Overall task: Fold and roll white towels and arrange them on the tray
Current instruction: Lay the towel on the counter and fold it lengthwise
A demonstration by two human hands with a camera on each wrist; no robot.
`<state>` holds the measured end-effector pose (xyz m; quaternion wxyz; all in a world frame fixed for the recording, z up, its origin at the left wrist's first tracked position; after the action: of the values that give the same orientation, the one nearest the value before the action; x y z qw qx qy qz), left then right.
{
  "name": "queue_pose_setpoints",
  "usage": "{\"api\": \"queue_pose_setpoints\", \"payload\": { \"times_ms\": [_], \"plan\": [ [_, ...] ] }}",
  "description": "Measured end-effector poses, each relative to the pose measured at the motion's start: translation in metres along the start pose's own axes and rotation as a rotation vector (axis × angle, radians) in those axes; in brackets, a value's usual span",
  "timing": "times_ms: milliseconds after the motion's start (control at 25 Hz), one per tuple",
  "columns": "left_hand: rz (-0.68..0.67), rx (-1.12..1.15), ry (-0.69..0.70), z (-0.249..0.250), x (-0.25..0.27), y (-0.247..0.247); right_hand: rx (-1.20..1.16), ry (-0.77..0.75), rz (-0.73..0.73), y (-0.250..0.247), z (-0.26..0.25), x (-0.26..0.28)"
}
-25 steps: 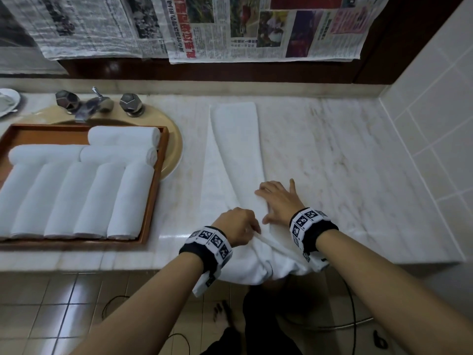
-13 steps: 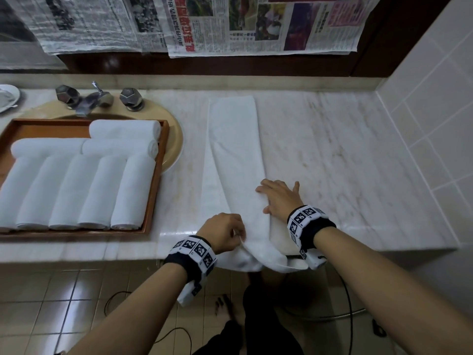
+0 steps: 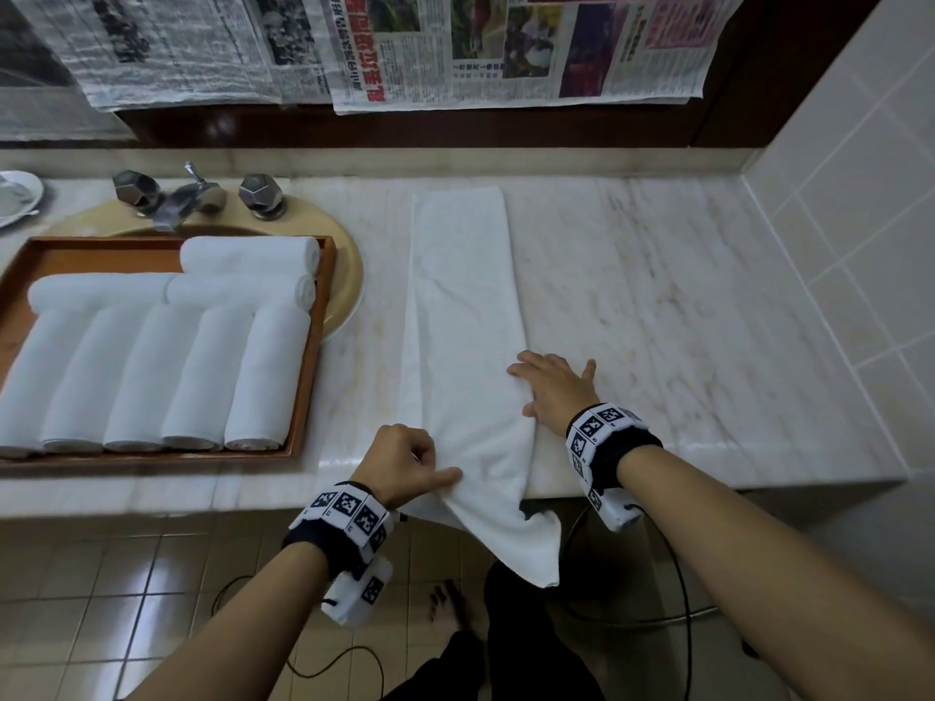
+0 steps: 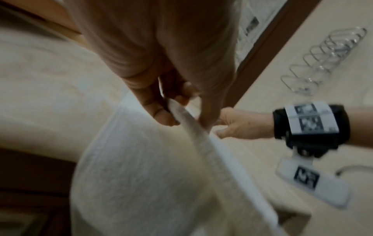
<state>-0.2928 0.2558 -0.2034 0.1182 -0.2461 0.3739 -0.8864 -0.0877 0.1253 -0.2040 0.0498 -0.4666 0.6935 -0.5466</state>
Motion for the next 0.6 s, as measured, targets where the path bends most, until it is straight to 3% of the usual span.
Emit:
{"api": "queue_pose_setpoints", "payload": {
  "times_ms": [160,360,480,600],
  "plan": [
    [-0.044,0.195,-0.115,-0.001,0.007,0.002,-0.010,0.009,0.003,0.002,0.002,0.001],
    [0.033,0.283,-0.407,-0.004,0.015,-0.002,-0.021,0.023,0.007,0.006,0.002,0.001],
    [-0.088,0.305,-0.500,-0.001,0.020,0.004,-0.039,0.026,0.009,0.008,0.003,0.001],
    [-0.168,0.312,-0.491,-0.002,0.023,0.008,-0.081,0.041,0.002,0.009,0.003,0.002]
  ]
}}
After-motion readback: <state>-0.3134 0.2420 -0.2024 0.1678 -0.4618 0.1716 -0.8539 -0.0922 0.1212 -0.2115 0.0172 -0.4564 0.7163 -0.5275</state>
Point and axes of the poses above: each hand's wrist, its own x-axis away from the middle knuckle, its own y-axis out of the palm, z = x × y, the point moved 3 cm from there along -x, towards the middle knuckle, and after that the axes turned 13 degrees about -x, right-handed, at the moved point
